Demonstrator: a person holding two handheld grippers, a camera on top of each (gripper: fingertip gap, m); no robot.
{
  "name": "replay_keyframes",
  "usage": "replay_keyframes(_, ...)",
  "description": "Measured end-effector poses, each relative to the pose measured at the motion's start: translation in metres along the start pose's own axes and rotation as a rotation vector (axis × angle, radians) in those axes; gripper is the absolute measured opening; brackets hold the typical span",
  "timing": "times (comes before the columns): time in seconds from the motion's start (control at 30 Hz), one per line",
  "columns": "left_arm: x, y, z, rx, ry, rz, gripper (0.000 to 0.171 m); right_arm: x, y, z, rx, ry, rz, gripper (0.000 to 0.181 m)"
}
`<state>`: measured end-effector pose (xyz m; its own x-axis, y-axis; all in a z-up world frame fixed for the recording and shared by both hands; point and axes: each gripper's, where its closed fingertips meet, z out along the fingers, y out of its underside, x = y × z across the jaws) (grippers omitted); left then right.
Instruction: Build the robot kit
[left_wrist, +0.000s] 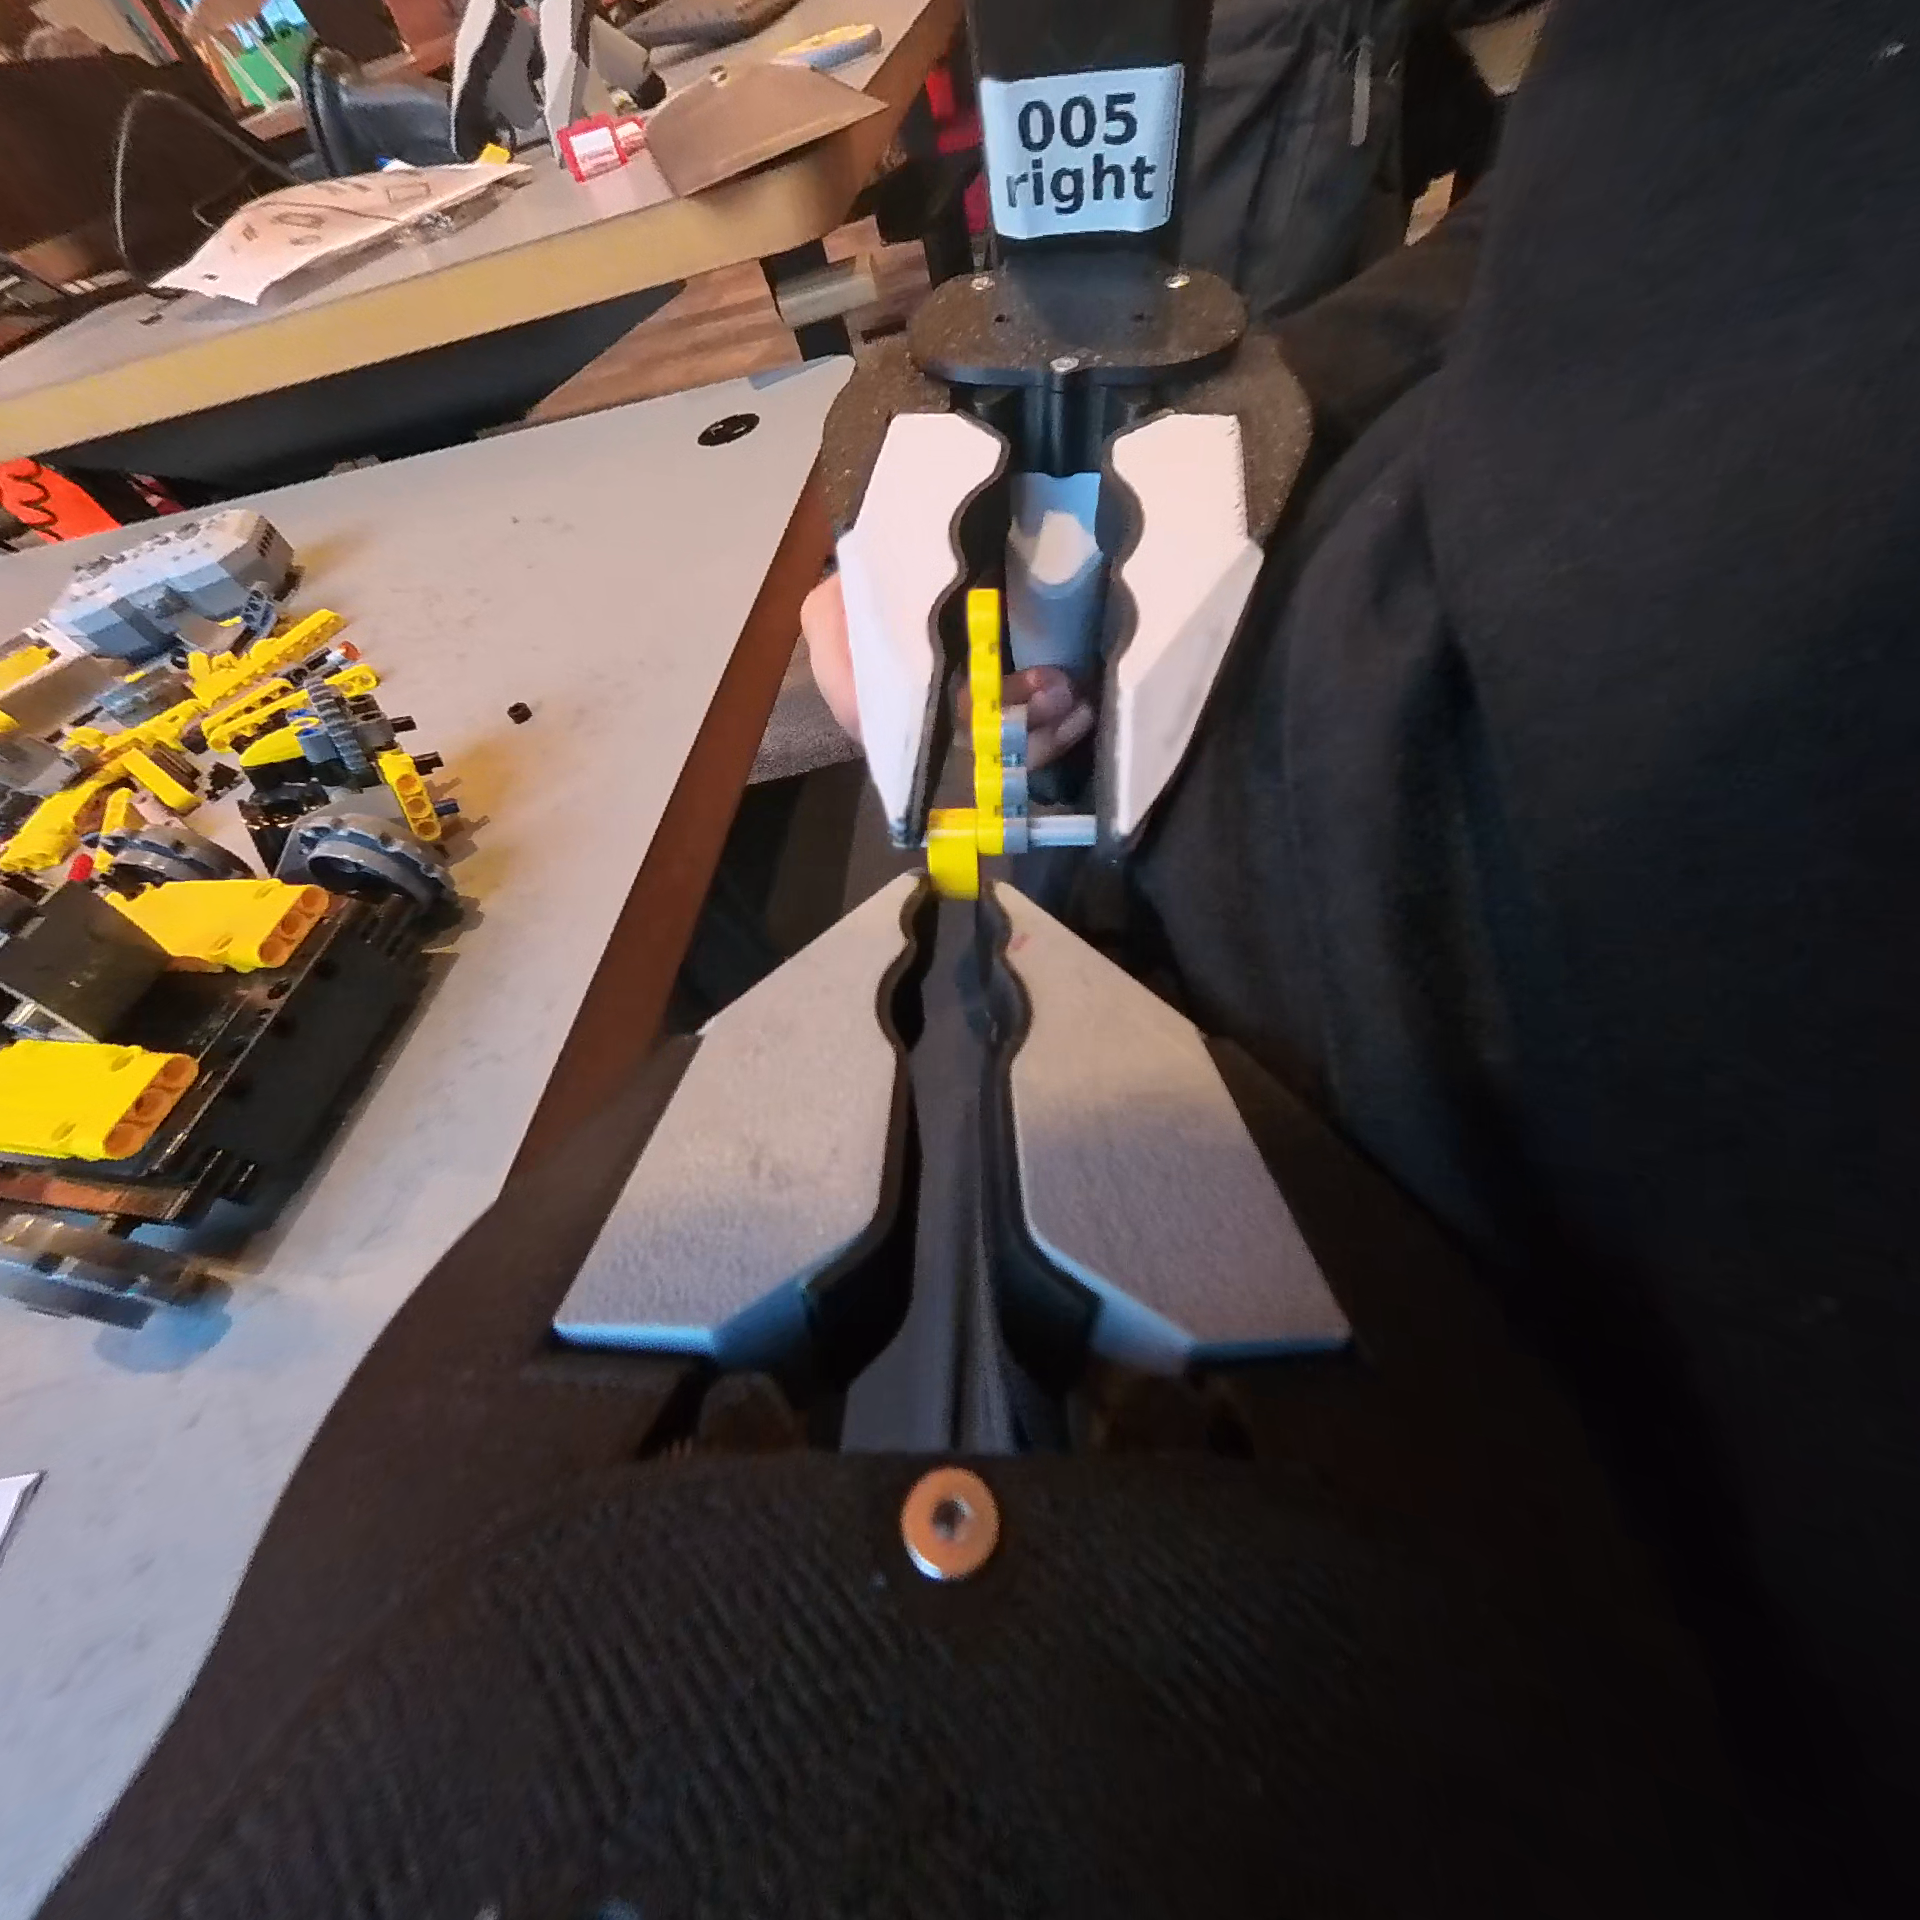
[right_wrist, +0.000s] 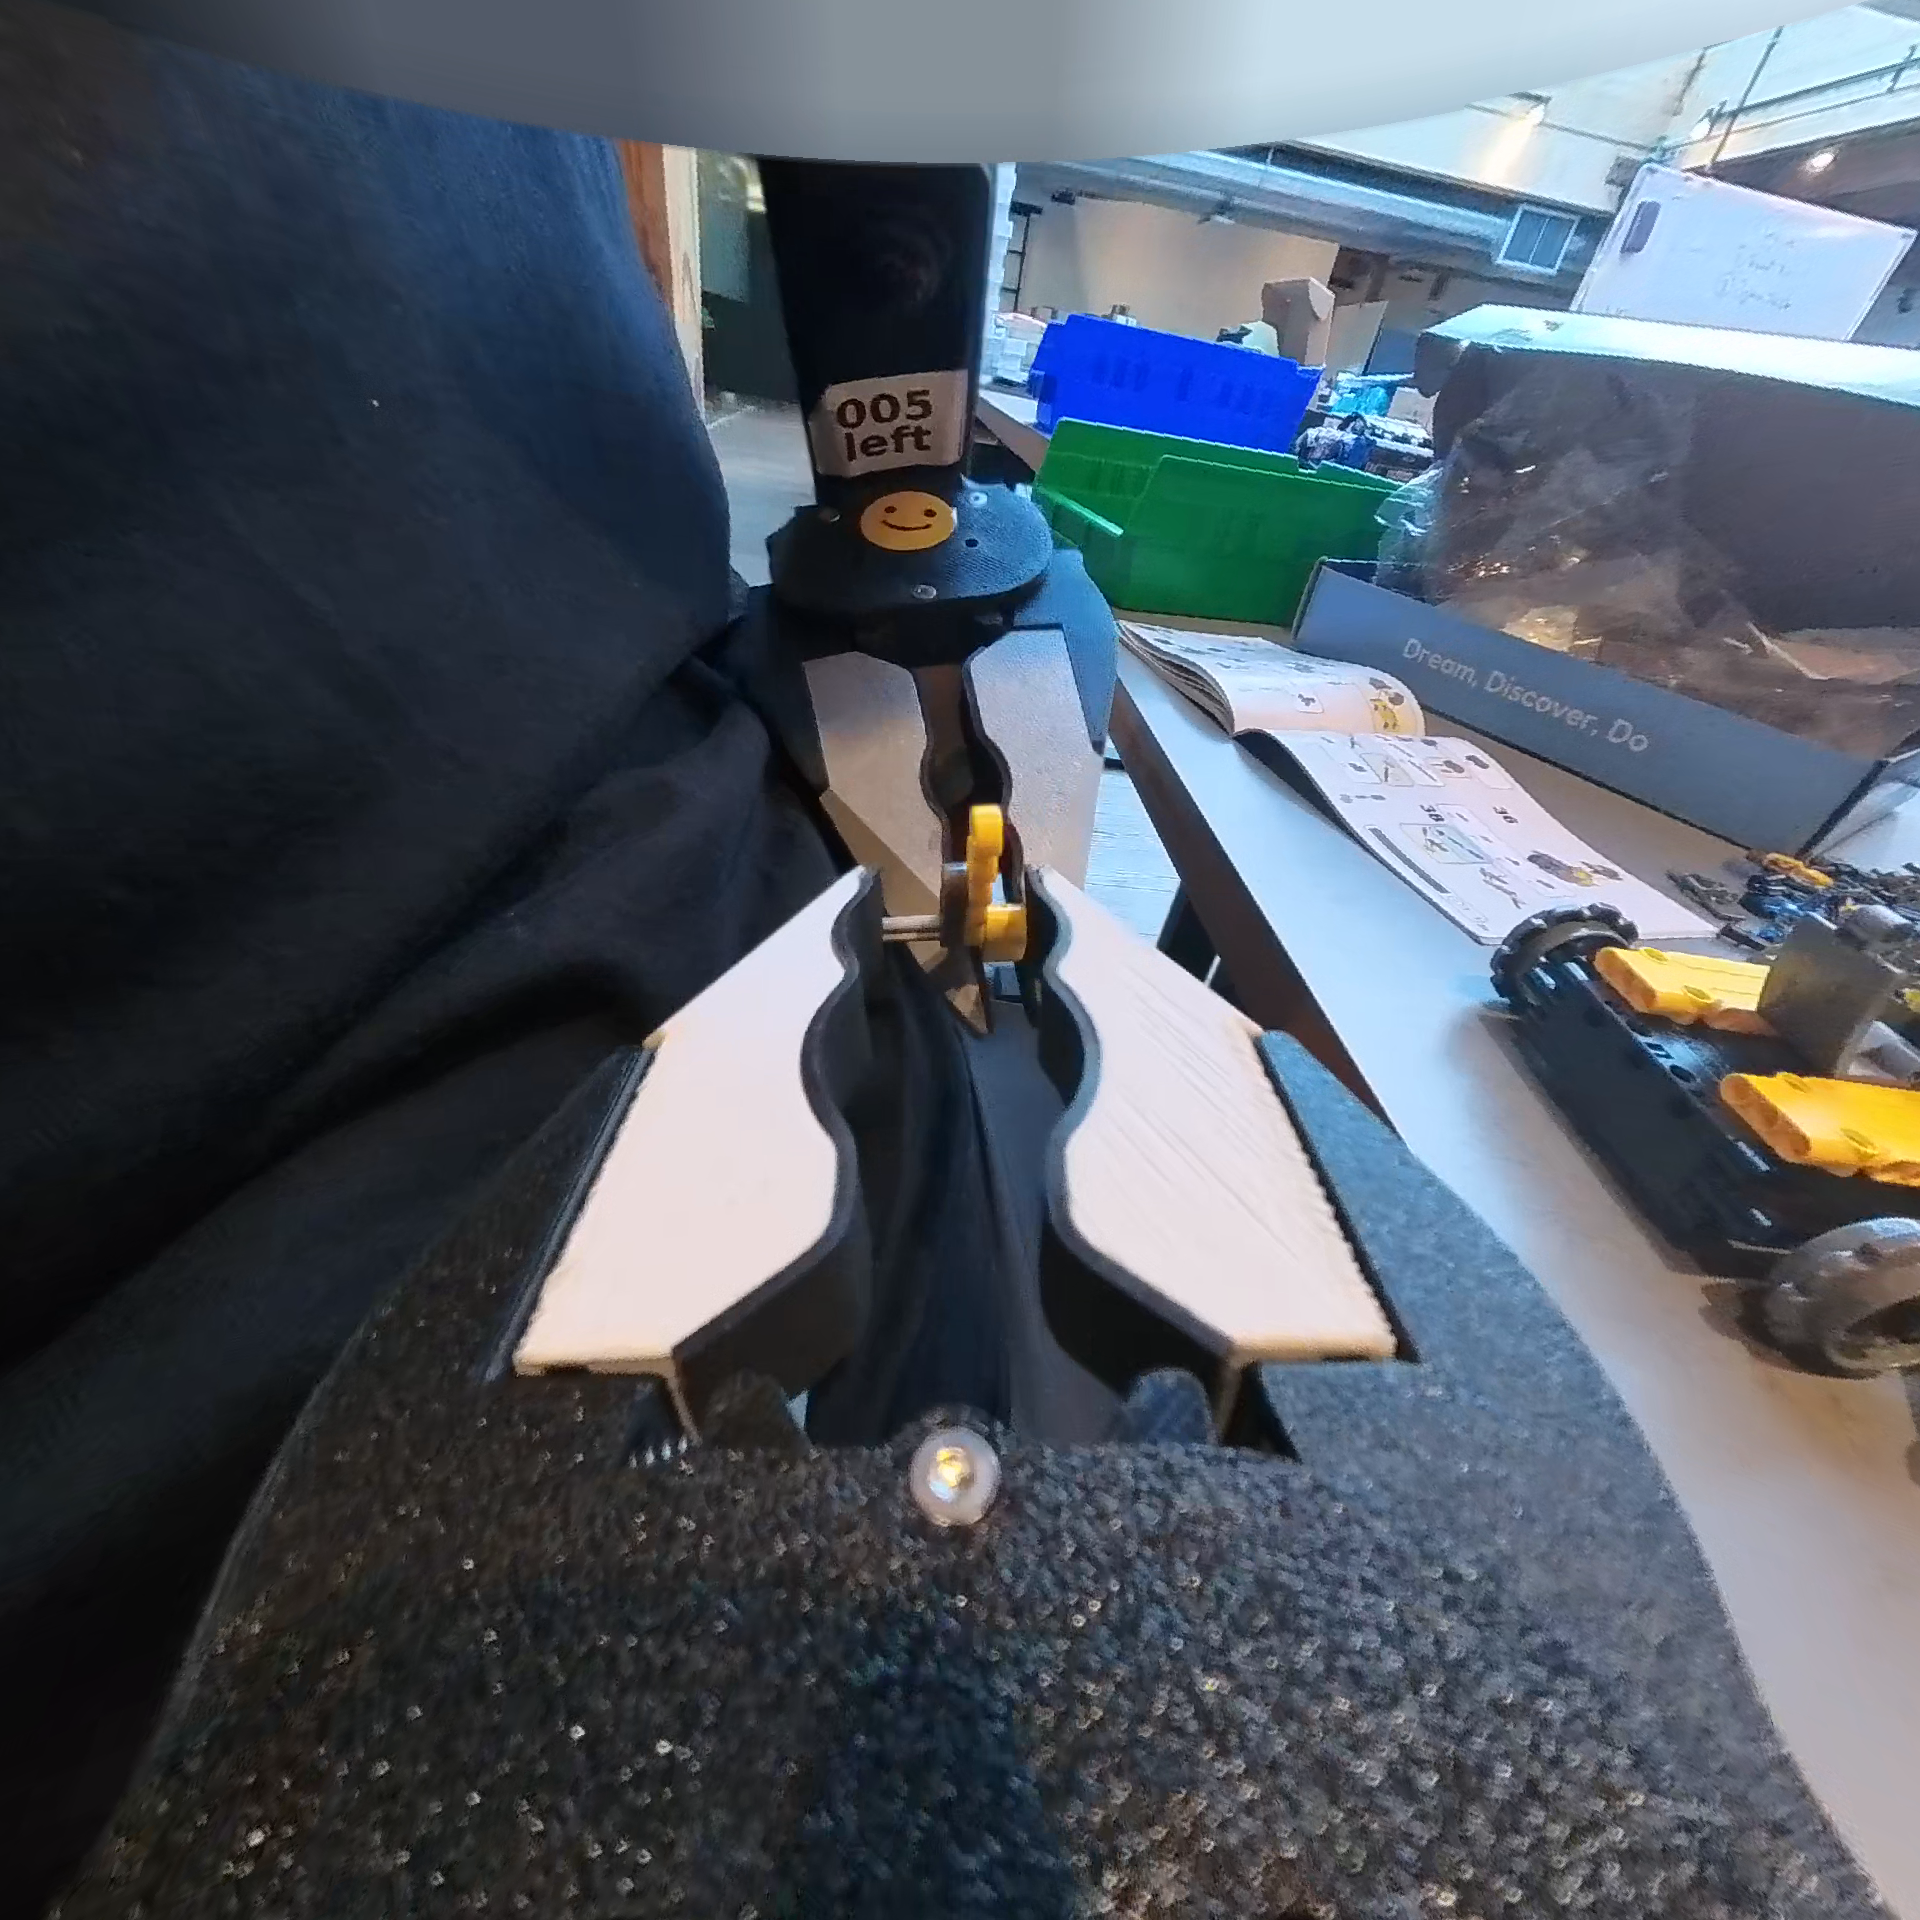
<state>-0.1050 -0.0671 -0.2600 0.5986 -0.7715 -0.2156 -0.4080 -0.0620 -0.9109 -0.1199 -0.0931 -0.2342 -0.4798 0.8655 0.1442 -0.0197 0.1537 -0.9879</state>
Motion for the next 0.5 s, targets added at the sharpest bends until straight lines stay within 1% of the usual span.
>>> replay_keyframes(0.13,-0.0023,0.0034,0.0002,-0.008,-0.009,0.008,0.004,0.0023,-0.0044,-0.0031,0.018,0.014,-0.006,0.024)
replay_keyframes(0.2,-0.0024,0.0024,-0.0004,0.001,-0.007,0.000,0.004,0.0061,-0.0031,-0.0046,0.012,0.032,-0.018,0.015)
replay_keyframes(0.3,-0.0008,0.0033,0.0008,-0.006,0.003,-0.003,0.004,0.0038,0.0014,-0.0035,-0.008,0.023,-0.042,0.008)
replay_keyframes(0.37,0.0007,0.0036,0.0018,-0.005,0.013,-0.016,0.004,0.0018,0.0021,-0.0026,-0.009,0.010,-0.040,0.010)
replay_keyframes(0.5,-0.0009,0.0003,0.0010,0.014,0.010,-0.020,0.005,0.0022,0.0027,-0.0020,0.001,0.010,-0.031,0.008)
